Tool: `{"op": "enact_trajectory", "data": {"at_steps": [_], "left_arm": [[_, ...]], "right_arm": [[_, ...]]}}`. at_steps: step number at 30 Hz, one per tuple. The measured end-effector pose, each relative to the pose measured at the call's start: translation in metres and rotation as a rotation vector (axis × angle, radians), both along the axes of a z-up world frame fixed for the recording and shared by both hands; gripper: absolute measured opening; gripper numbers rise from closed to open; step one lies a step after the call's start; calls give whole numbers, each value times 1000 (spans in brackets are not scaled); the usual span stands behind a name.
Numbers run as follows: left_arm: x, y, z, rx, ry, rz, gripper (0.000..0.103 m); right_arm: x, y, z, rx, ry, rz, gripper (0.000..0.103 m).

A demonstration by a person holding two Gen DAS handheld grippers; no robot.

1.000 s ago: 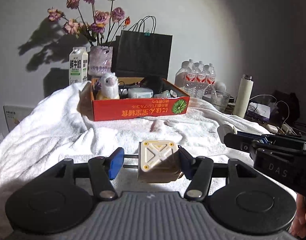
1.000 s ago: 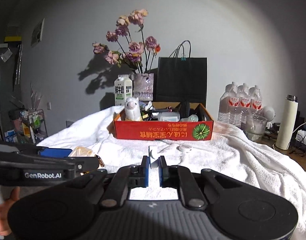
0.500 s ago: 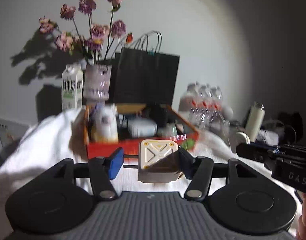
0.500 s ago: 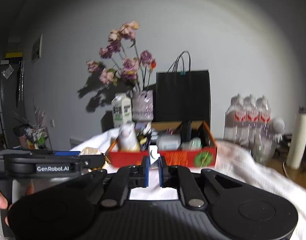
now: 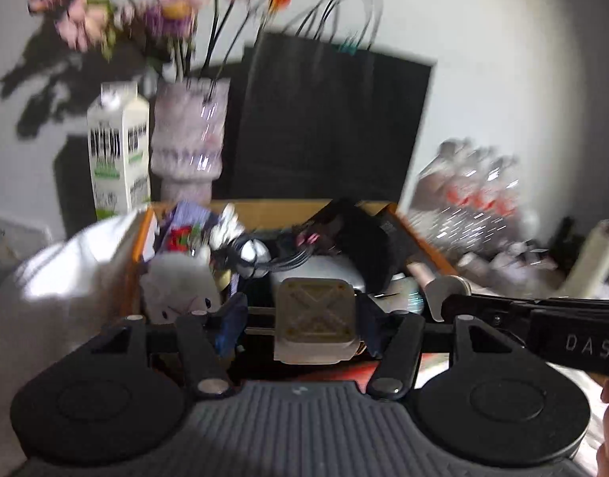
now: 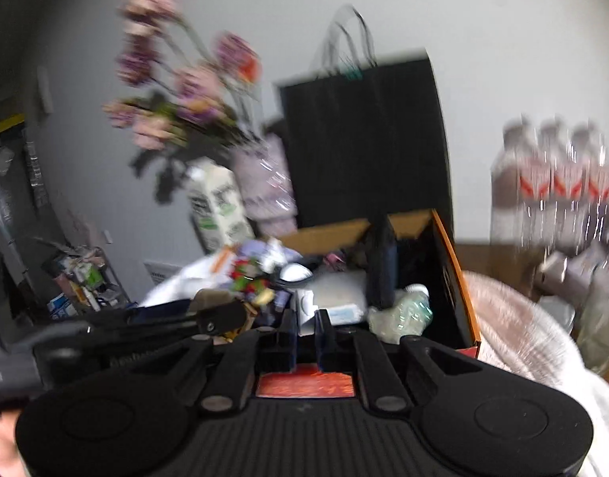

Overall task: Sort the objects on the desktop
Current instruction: 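Lift the beige cube adapter with the left tool toward the box, then lower the cube adapter into the box and open the left tool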

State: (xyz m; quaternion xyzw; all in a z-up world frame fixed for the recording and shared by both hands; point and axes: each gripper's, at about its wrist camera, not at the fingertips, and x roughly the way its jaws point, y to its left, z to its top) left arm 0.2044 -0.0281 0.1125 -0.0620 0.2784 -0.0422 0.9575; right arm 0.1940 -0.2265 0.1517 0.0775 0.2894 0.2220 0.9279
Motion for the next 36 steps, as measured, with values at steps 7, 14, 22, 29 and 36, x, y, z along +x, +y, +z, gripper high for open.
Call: {"op": "enact_trajectory", "data": {"at_steps": [7,14,22,29,36], "left_arm": [[46,-12,-31,73,85,56,61],[52,-7,-41,72,116,46,65],[41,-1,-23,62,124,42,83],[1,-5,1,140,53,72,103],[-70,-4,21,125,-7,5,103]], "right_arm": [[85,4,-58,123,290,-10,9],[107,7,-75,63,375,-31,17],[80,12,-43,-157,230,-56,52],[34,14,-23,-270,47,-185,80],[-38,8,-11,-275,-101,-190,85]]}}
